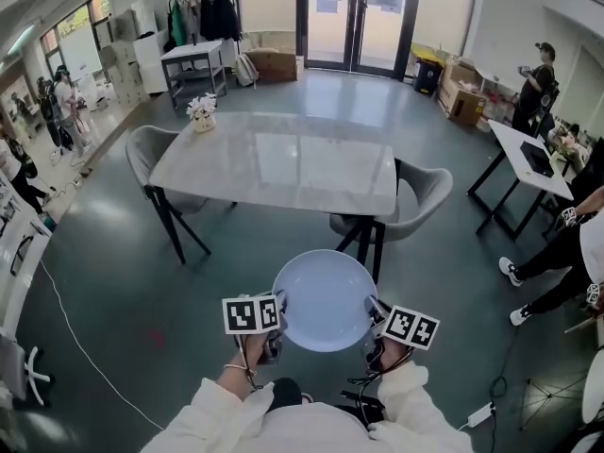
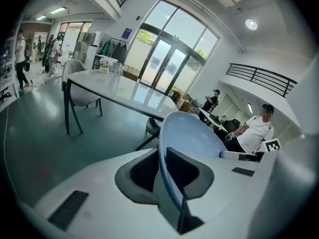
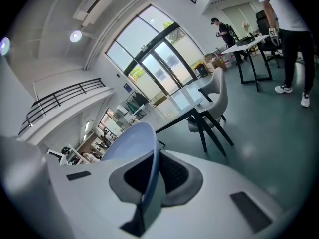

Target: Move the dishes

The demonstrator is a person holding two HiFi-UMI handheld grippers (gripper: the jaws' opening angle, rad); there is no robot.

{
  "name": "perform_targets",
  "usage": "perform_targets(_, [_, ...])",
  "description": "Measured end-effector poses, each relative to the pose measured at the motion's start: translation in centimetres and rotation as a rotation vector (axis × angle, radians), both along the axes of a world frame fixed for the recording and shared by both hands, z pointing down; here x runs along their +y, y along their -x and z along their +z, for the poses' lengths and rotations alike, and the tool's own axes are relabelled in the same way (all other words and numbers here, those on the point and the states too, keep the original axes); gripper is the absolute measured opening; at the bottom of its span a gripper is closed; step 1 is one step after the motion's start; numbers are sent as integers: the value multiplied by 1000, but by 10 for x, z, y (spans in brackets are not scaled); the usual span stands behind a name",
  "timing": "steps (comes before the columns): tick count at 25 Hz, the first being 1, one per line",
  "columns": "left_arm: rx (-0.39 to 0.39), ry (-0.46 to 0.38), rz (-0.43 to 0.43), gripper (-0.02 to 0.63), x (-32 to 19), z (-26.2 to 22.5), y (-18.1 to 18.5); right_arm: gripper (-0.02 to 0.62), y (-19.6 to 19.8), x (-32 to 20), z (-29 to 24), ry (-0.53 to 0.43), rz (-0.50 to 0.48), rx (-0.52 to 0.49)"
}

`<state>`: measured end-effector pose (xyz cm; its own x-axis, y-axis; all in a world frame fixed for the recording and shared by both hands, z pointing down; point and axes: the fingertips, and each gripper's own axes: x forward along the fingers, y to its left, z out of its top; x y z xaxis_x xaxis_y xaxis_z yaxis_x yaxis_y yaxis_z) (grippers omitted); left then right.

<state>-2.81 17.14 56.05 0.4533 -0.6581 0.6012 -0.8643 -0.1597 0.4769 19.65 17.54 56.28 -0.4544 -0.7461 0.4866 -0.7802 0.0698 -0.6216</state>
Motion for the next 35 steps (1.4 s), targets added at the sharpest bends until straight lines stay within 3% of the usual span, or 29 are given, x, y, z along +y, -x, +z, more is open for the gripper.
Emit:
perform_targets(12, [12,22,8,49,-26,19,5,69,5,-20,19,38,17,7])
perform_targets(23, [71,10,8,49,-112,23,17,69,17,-102,9,12,23,66])
perform_targets(35, [65,22,26,49,-219,18,40,69,41,-203,5,27,44,70])
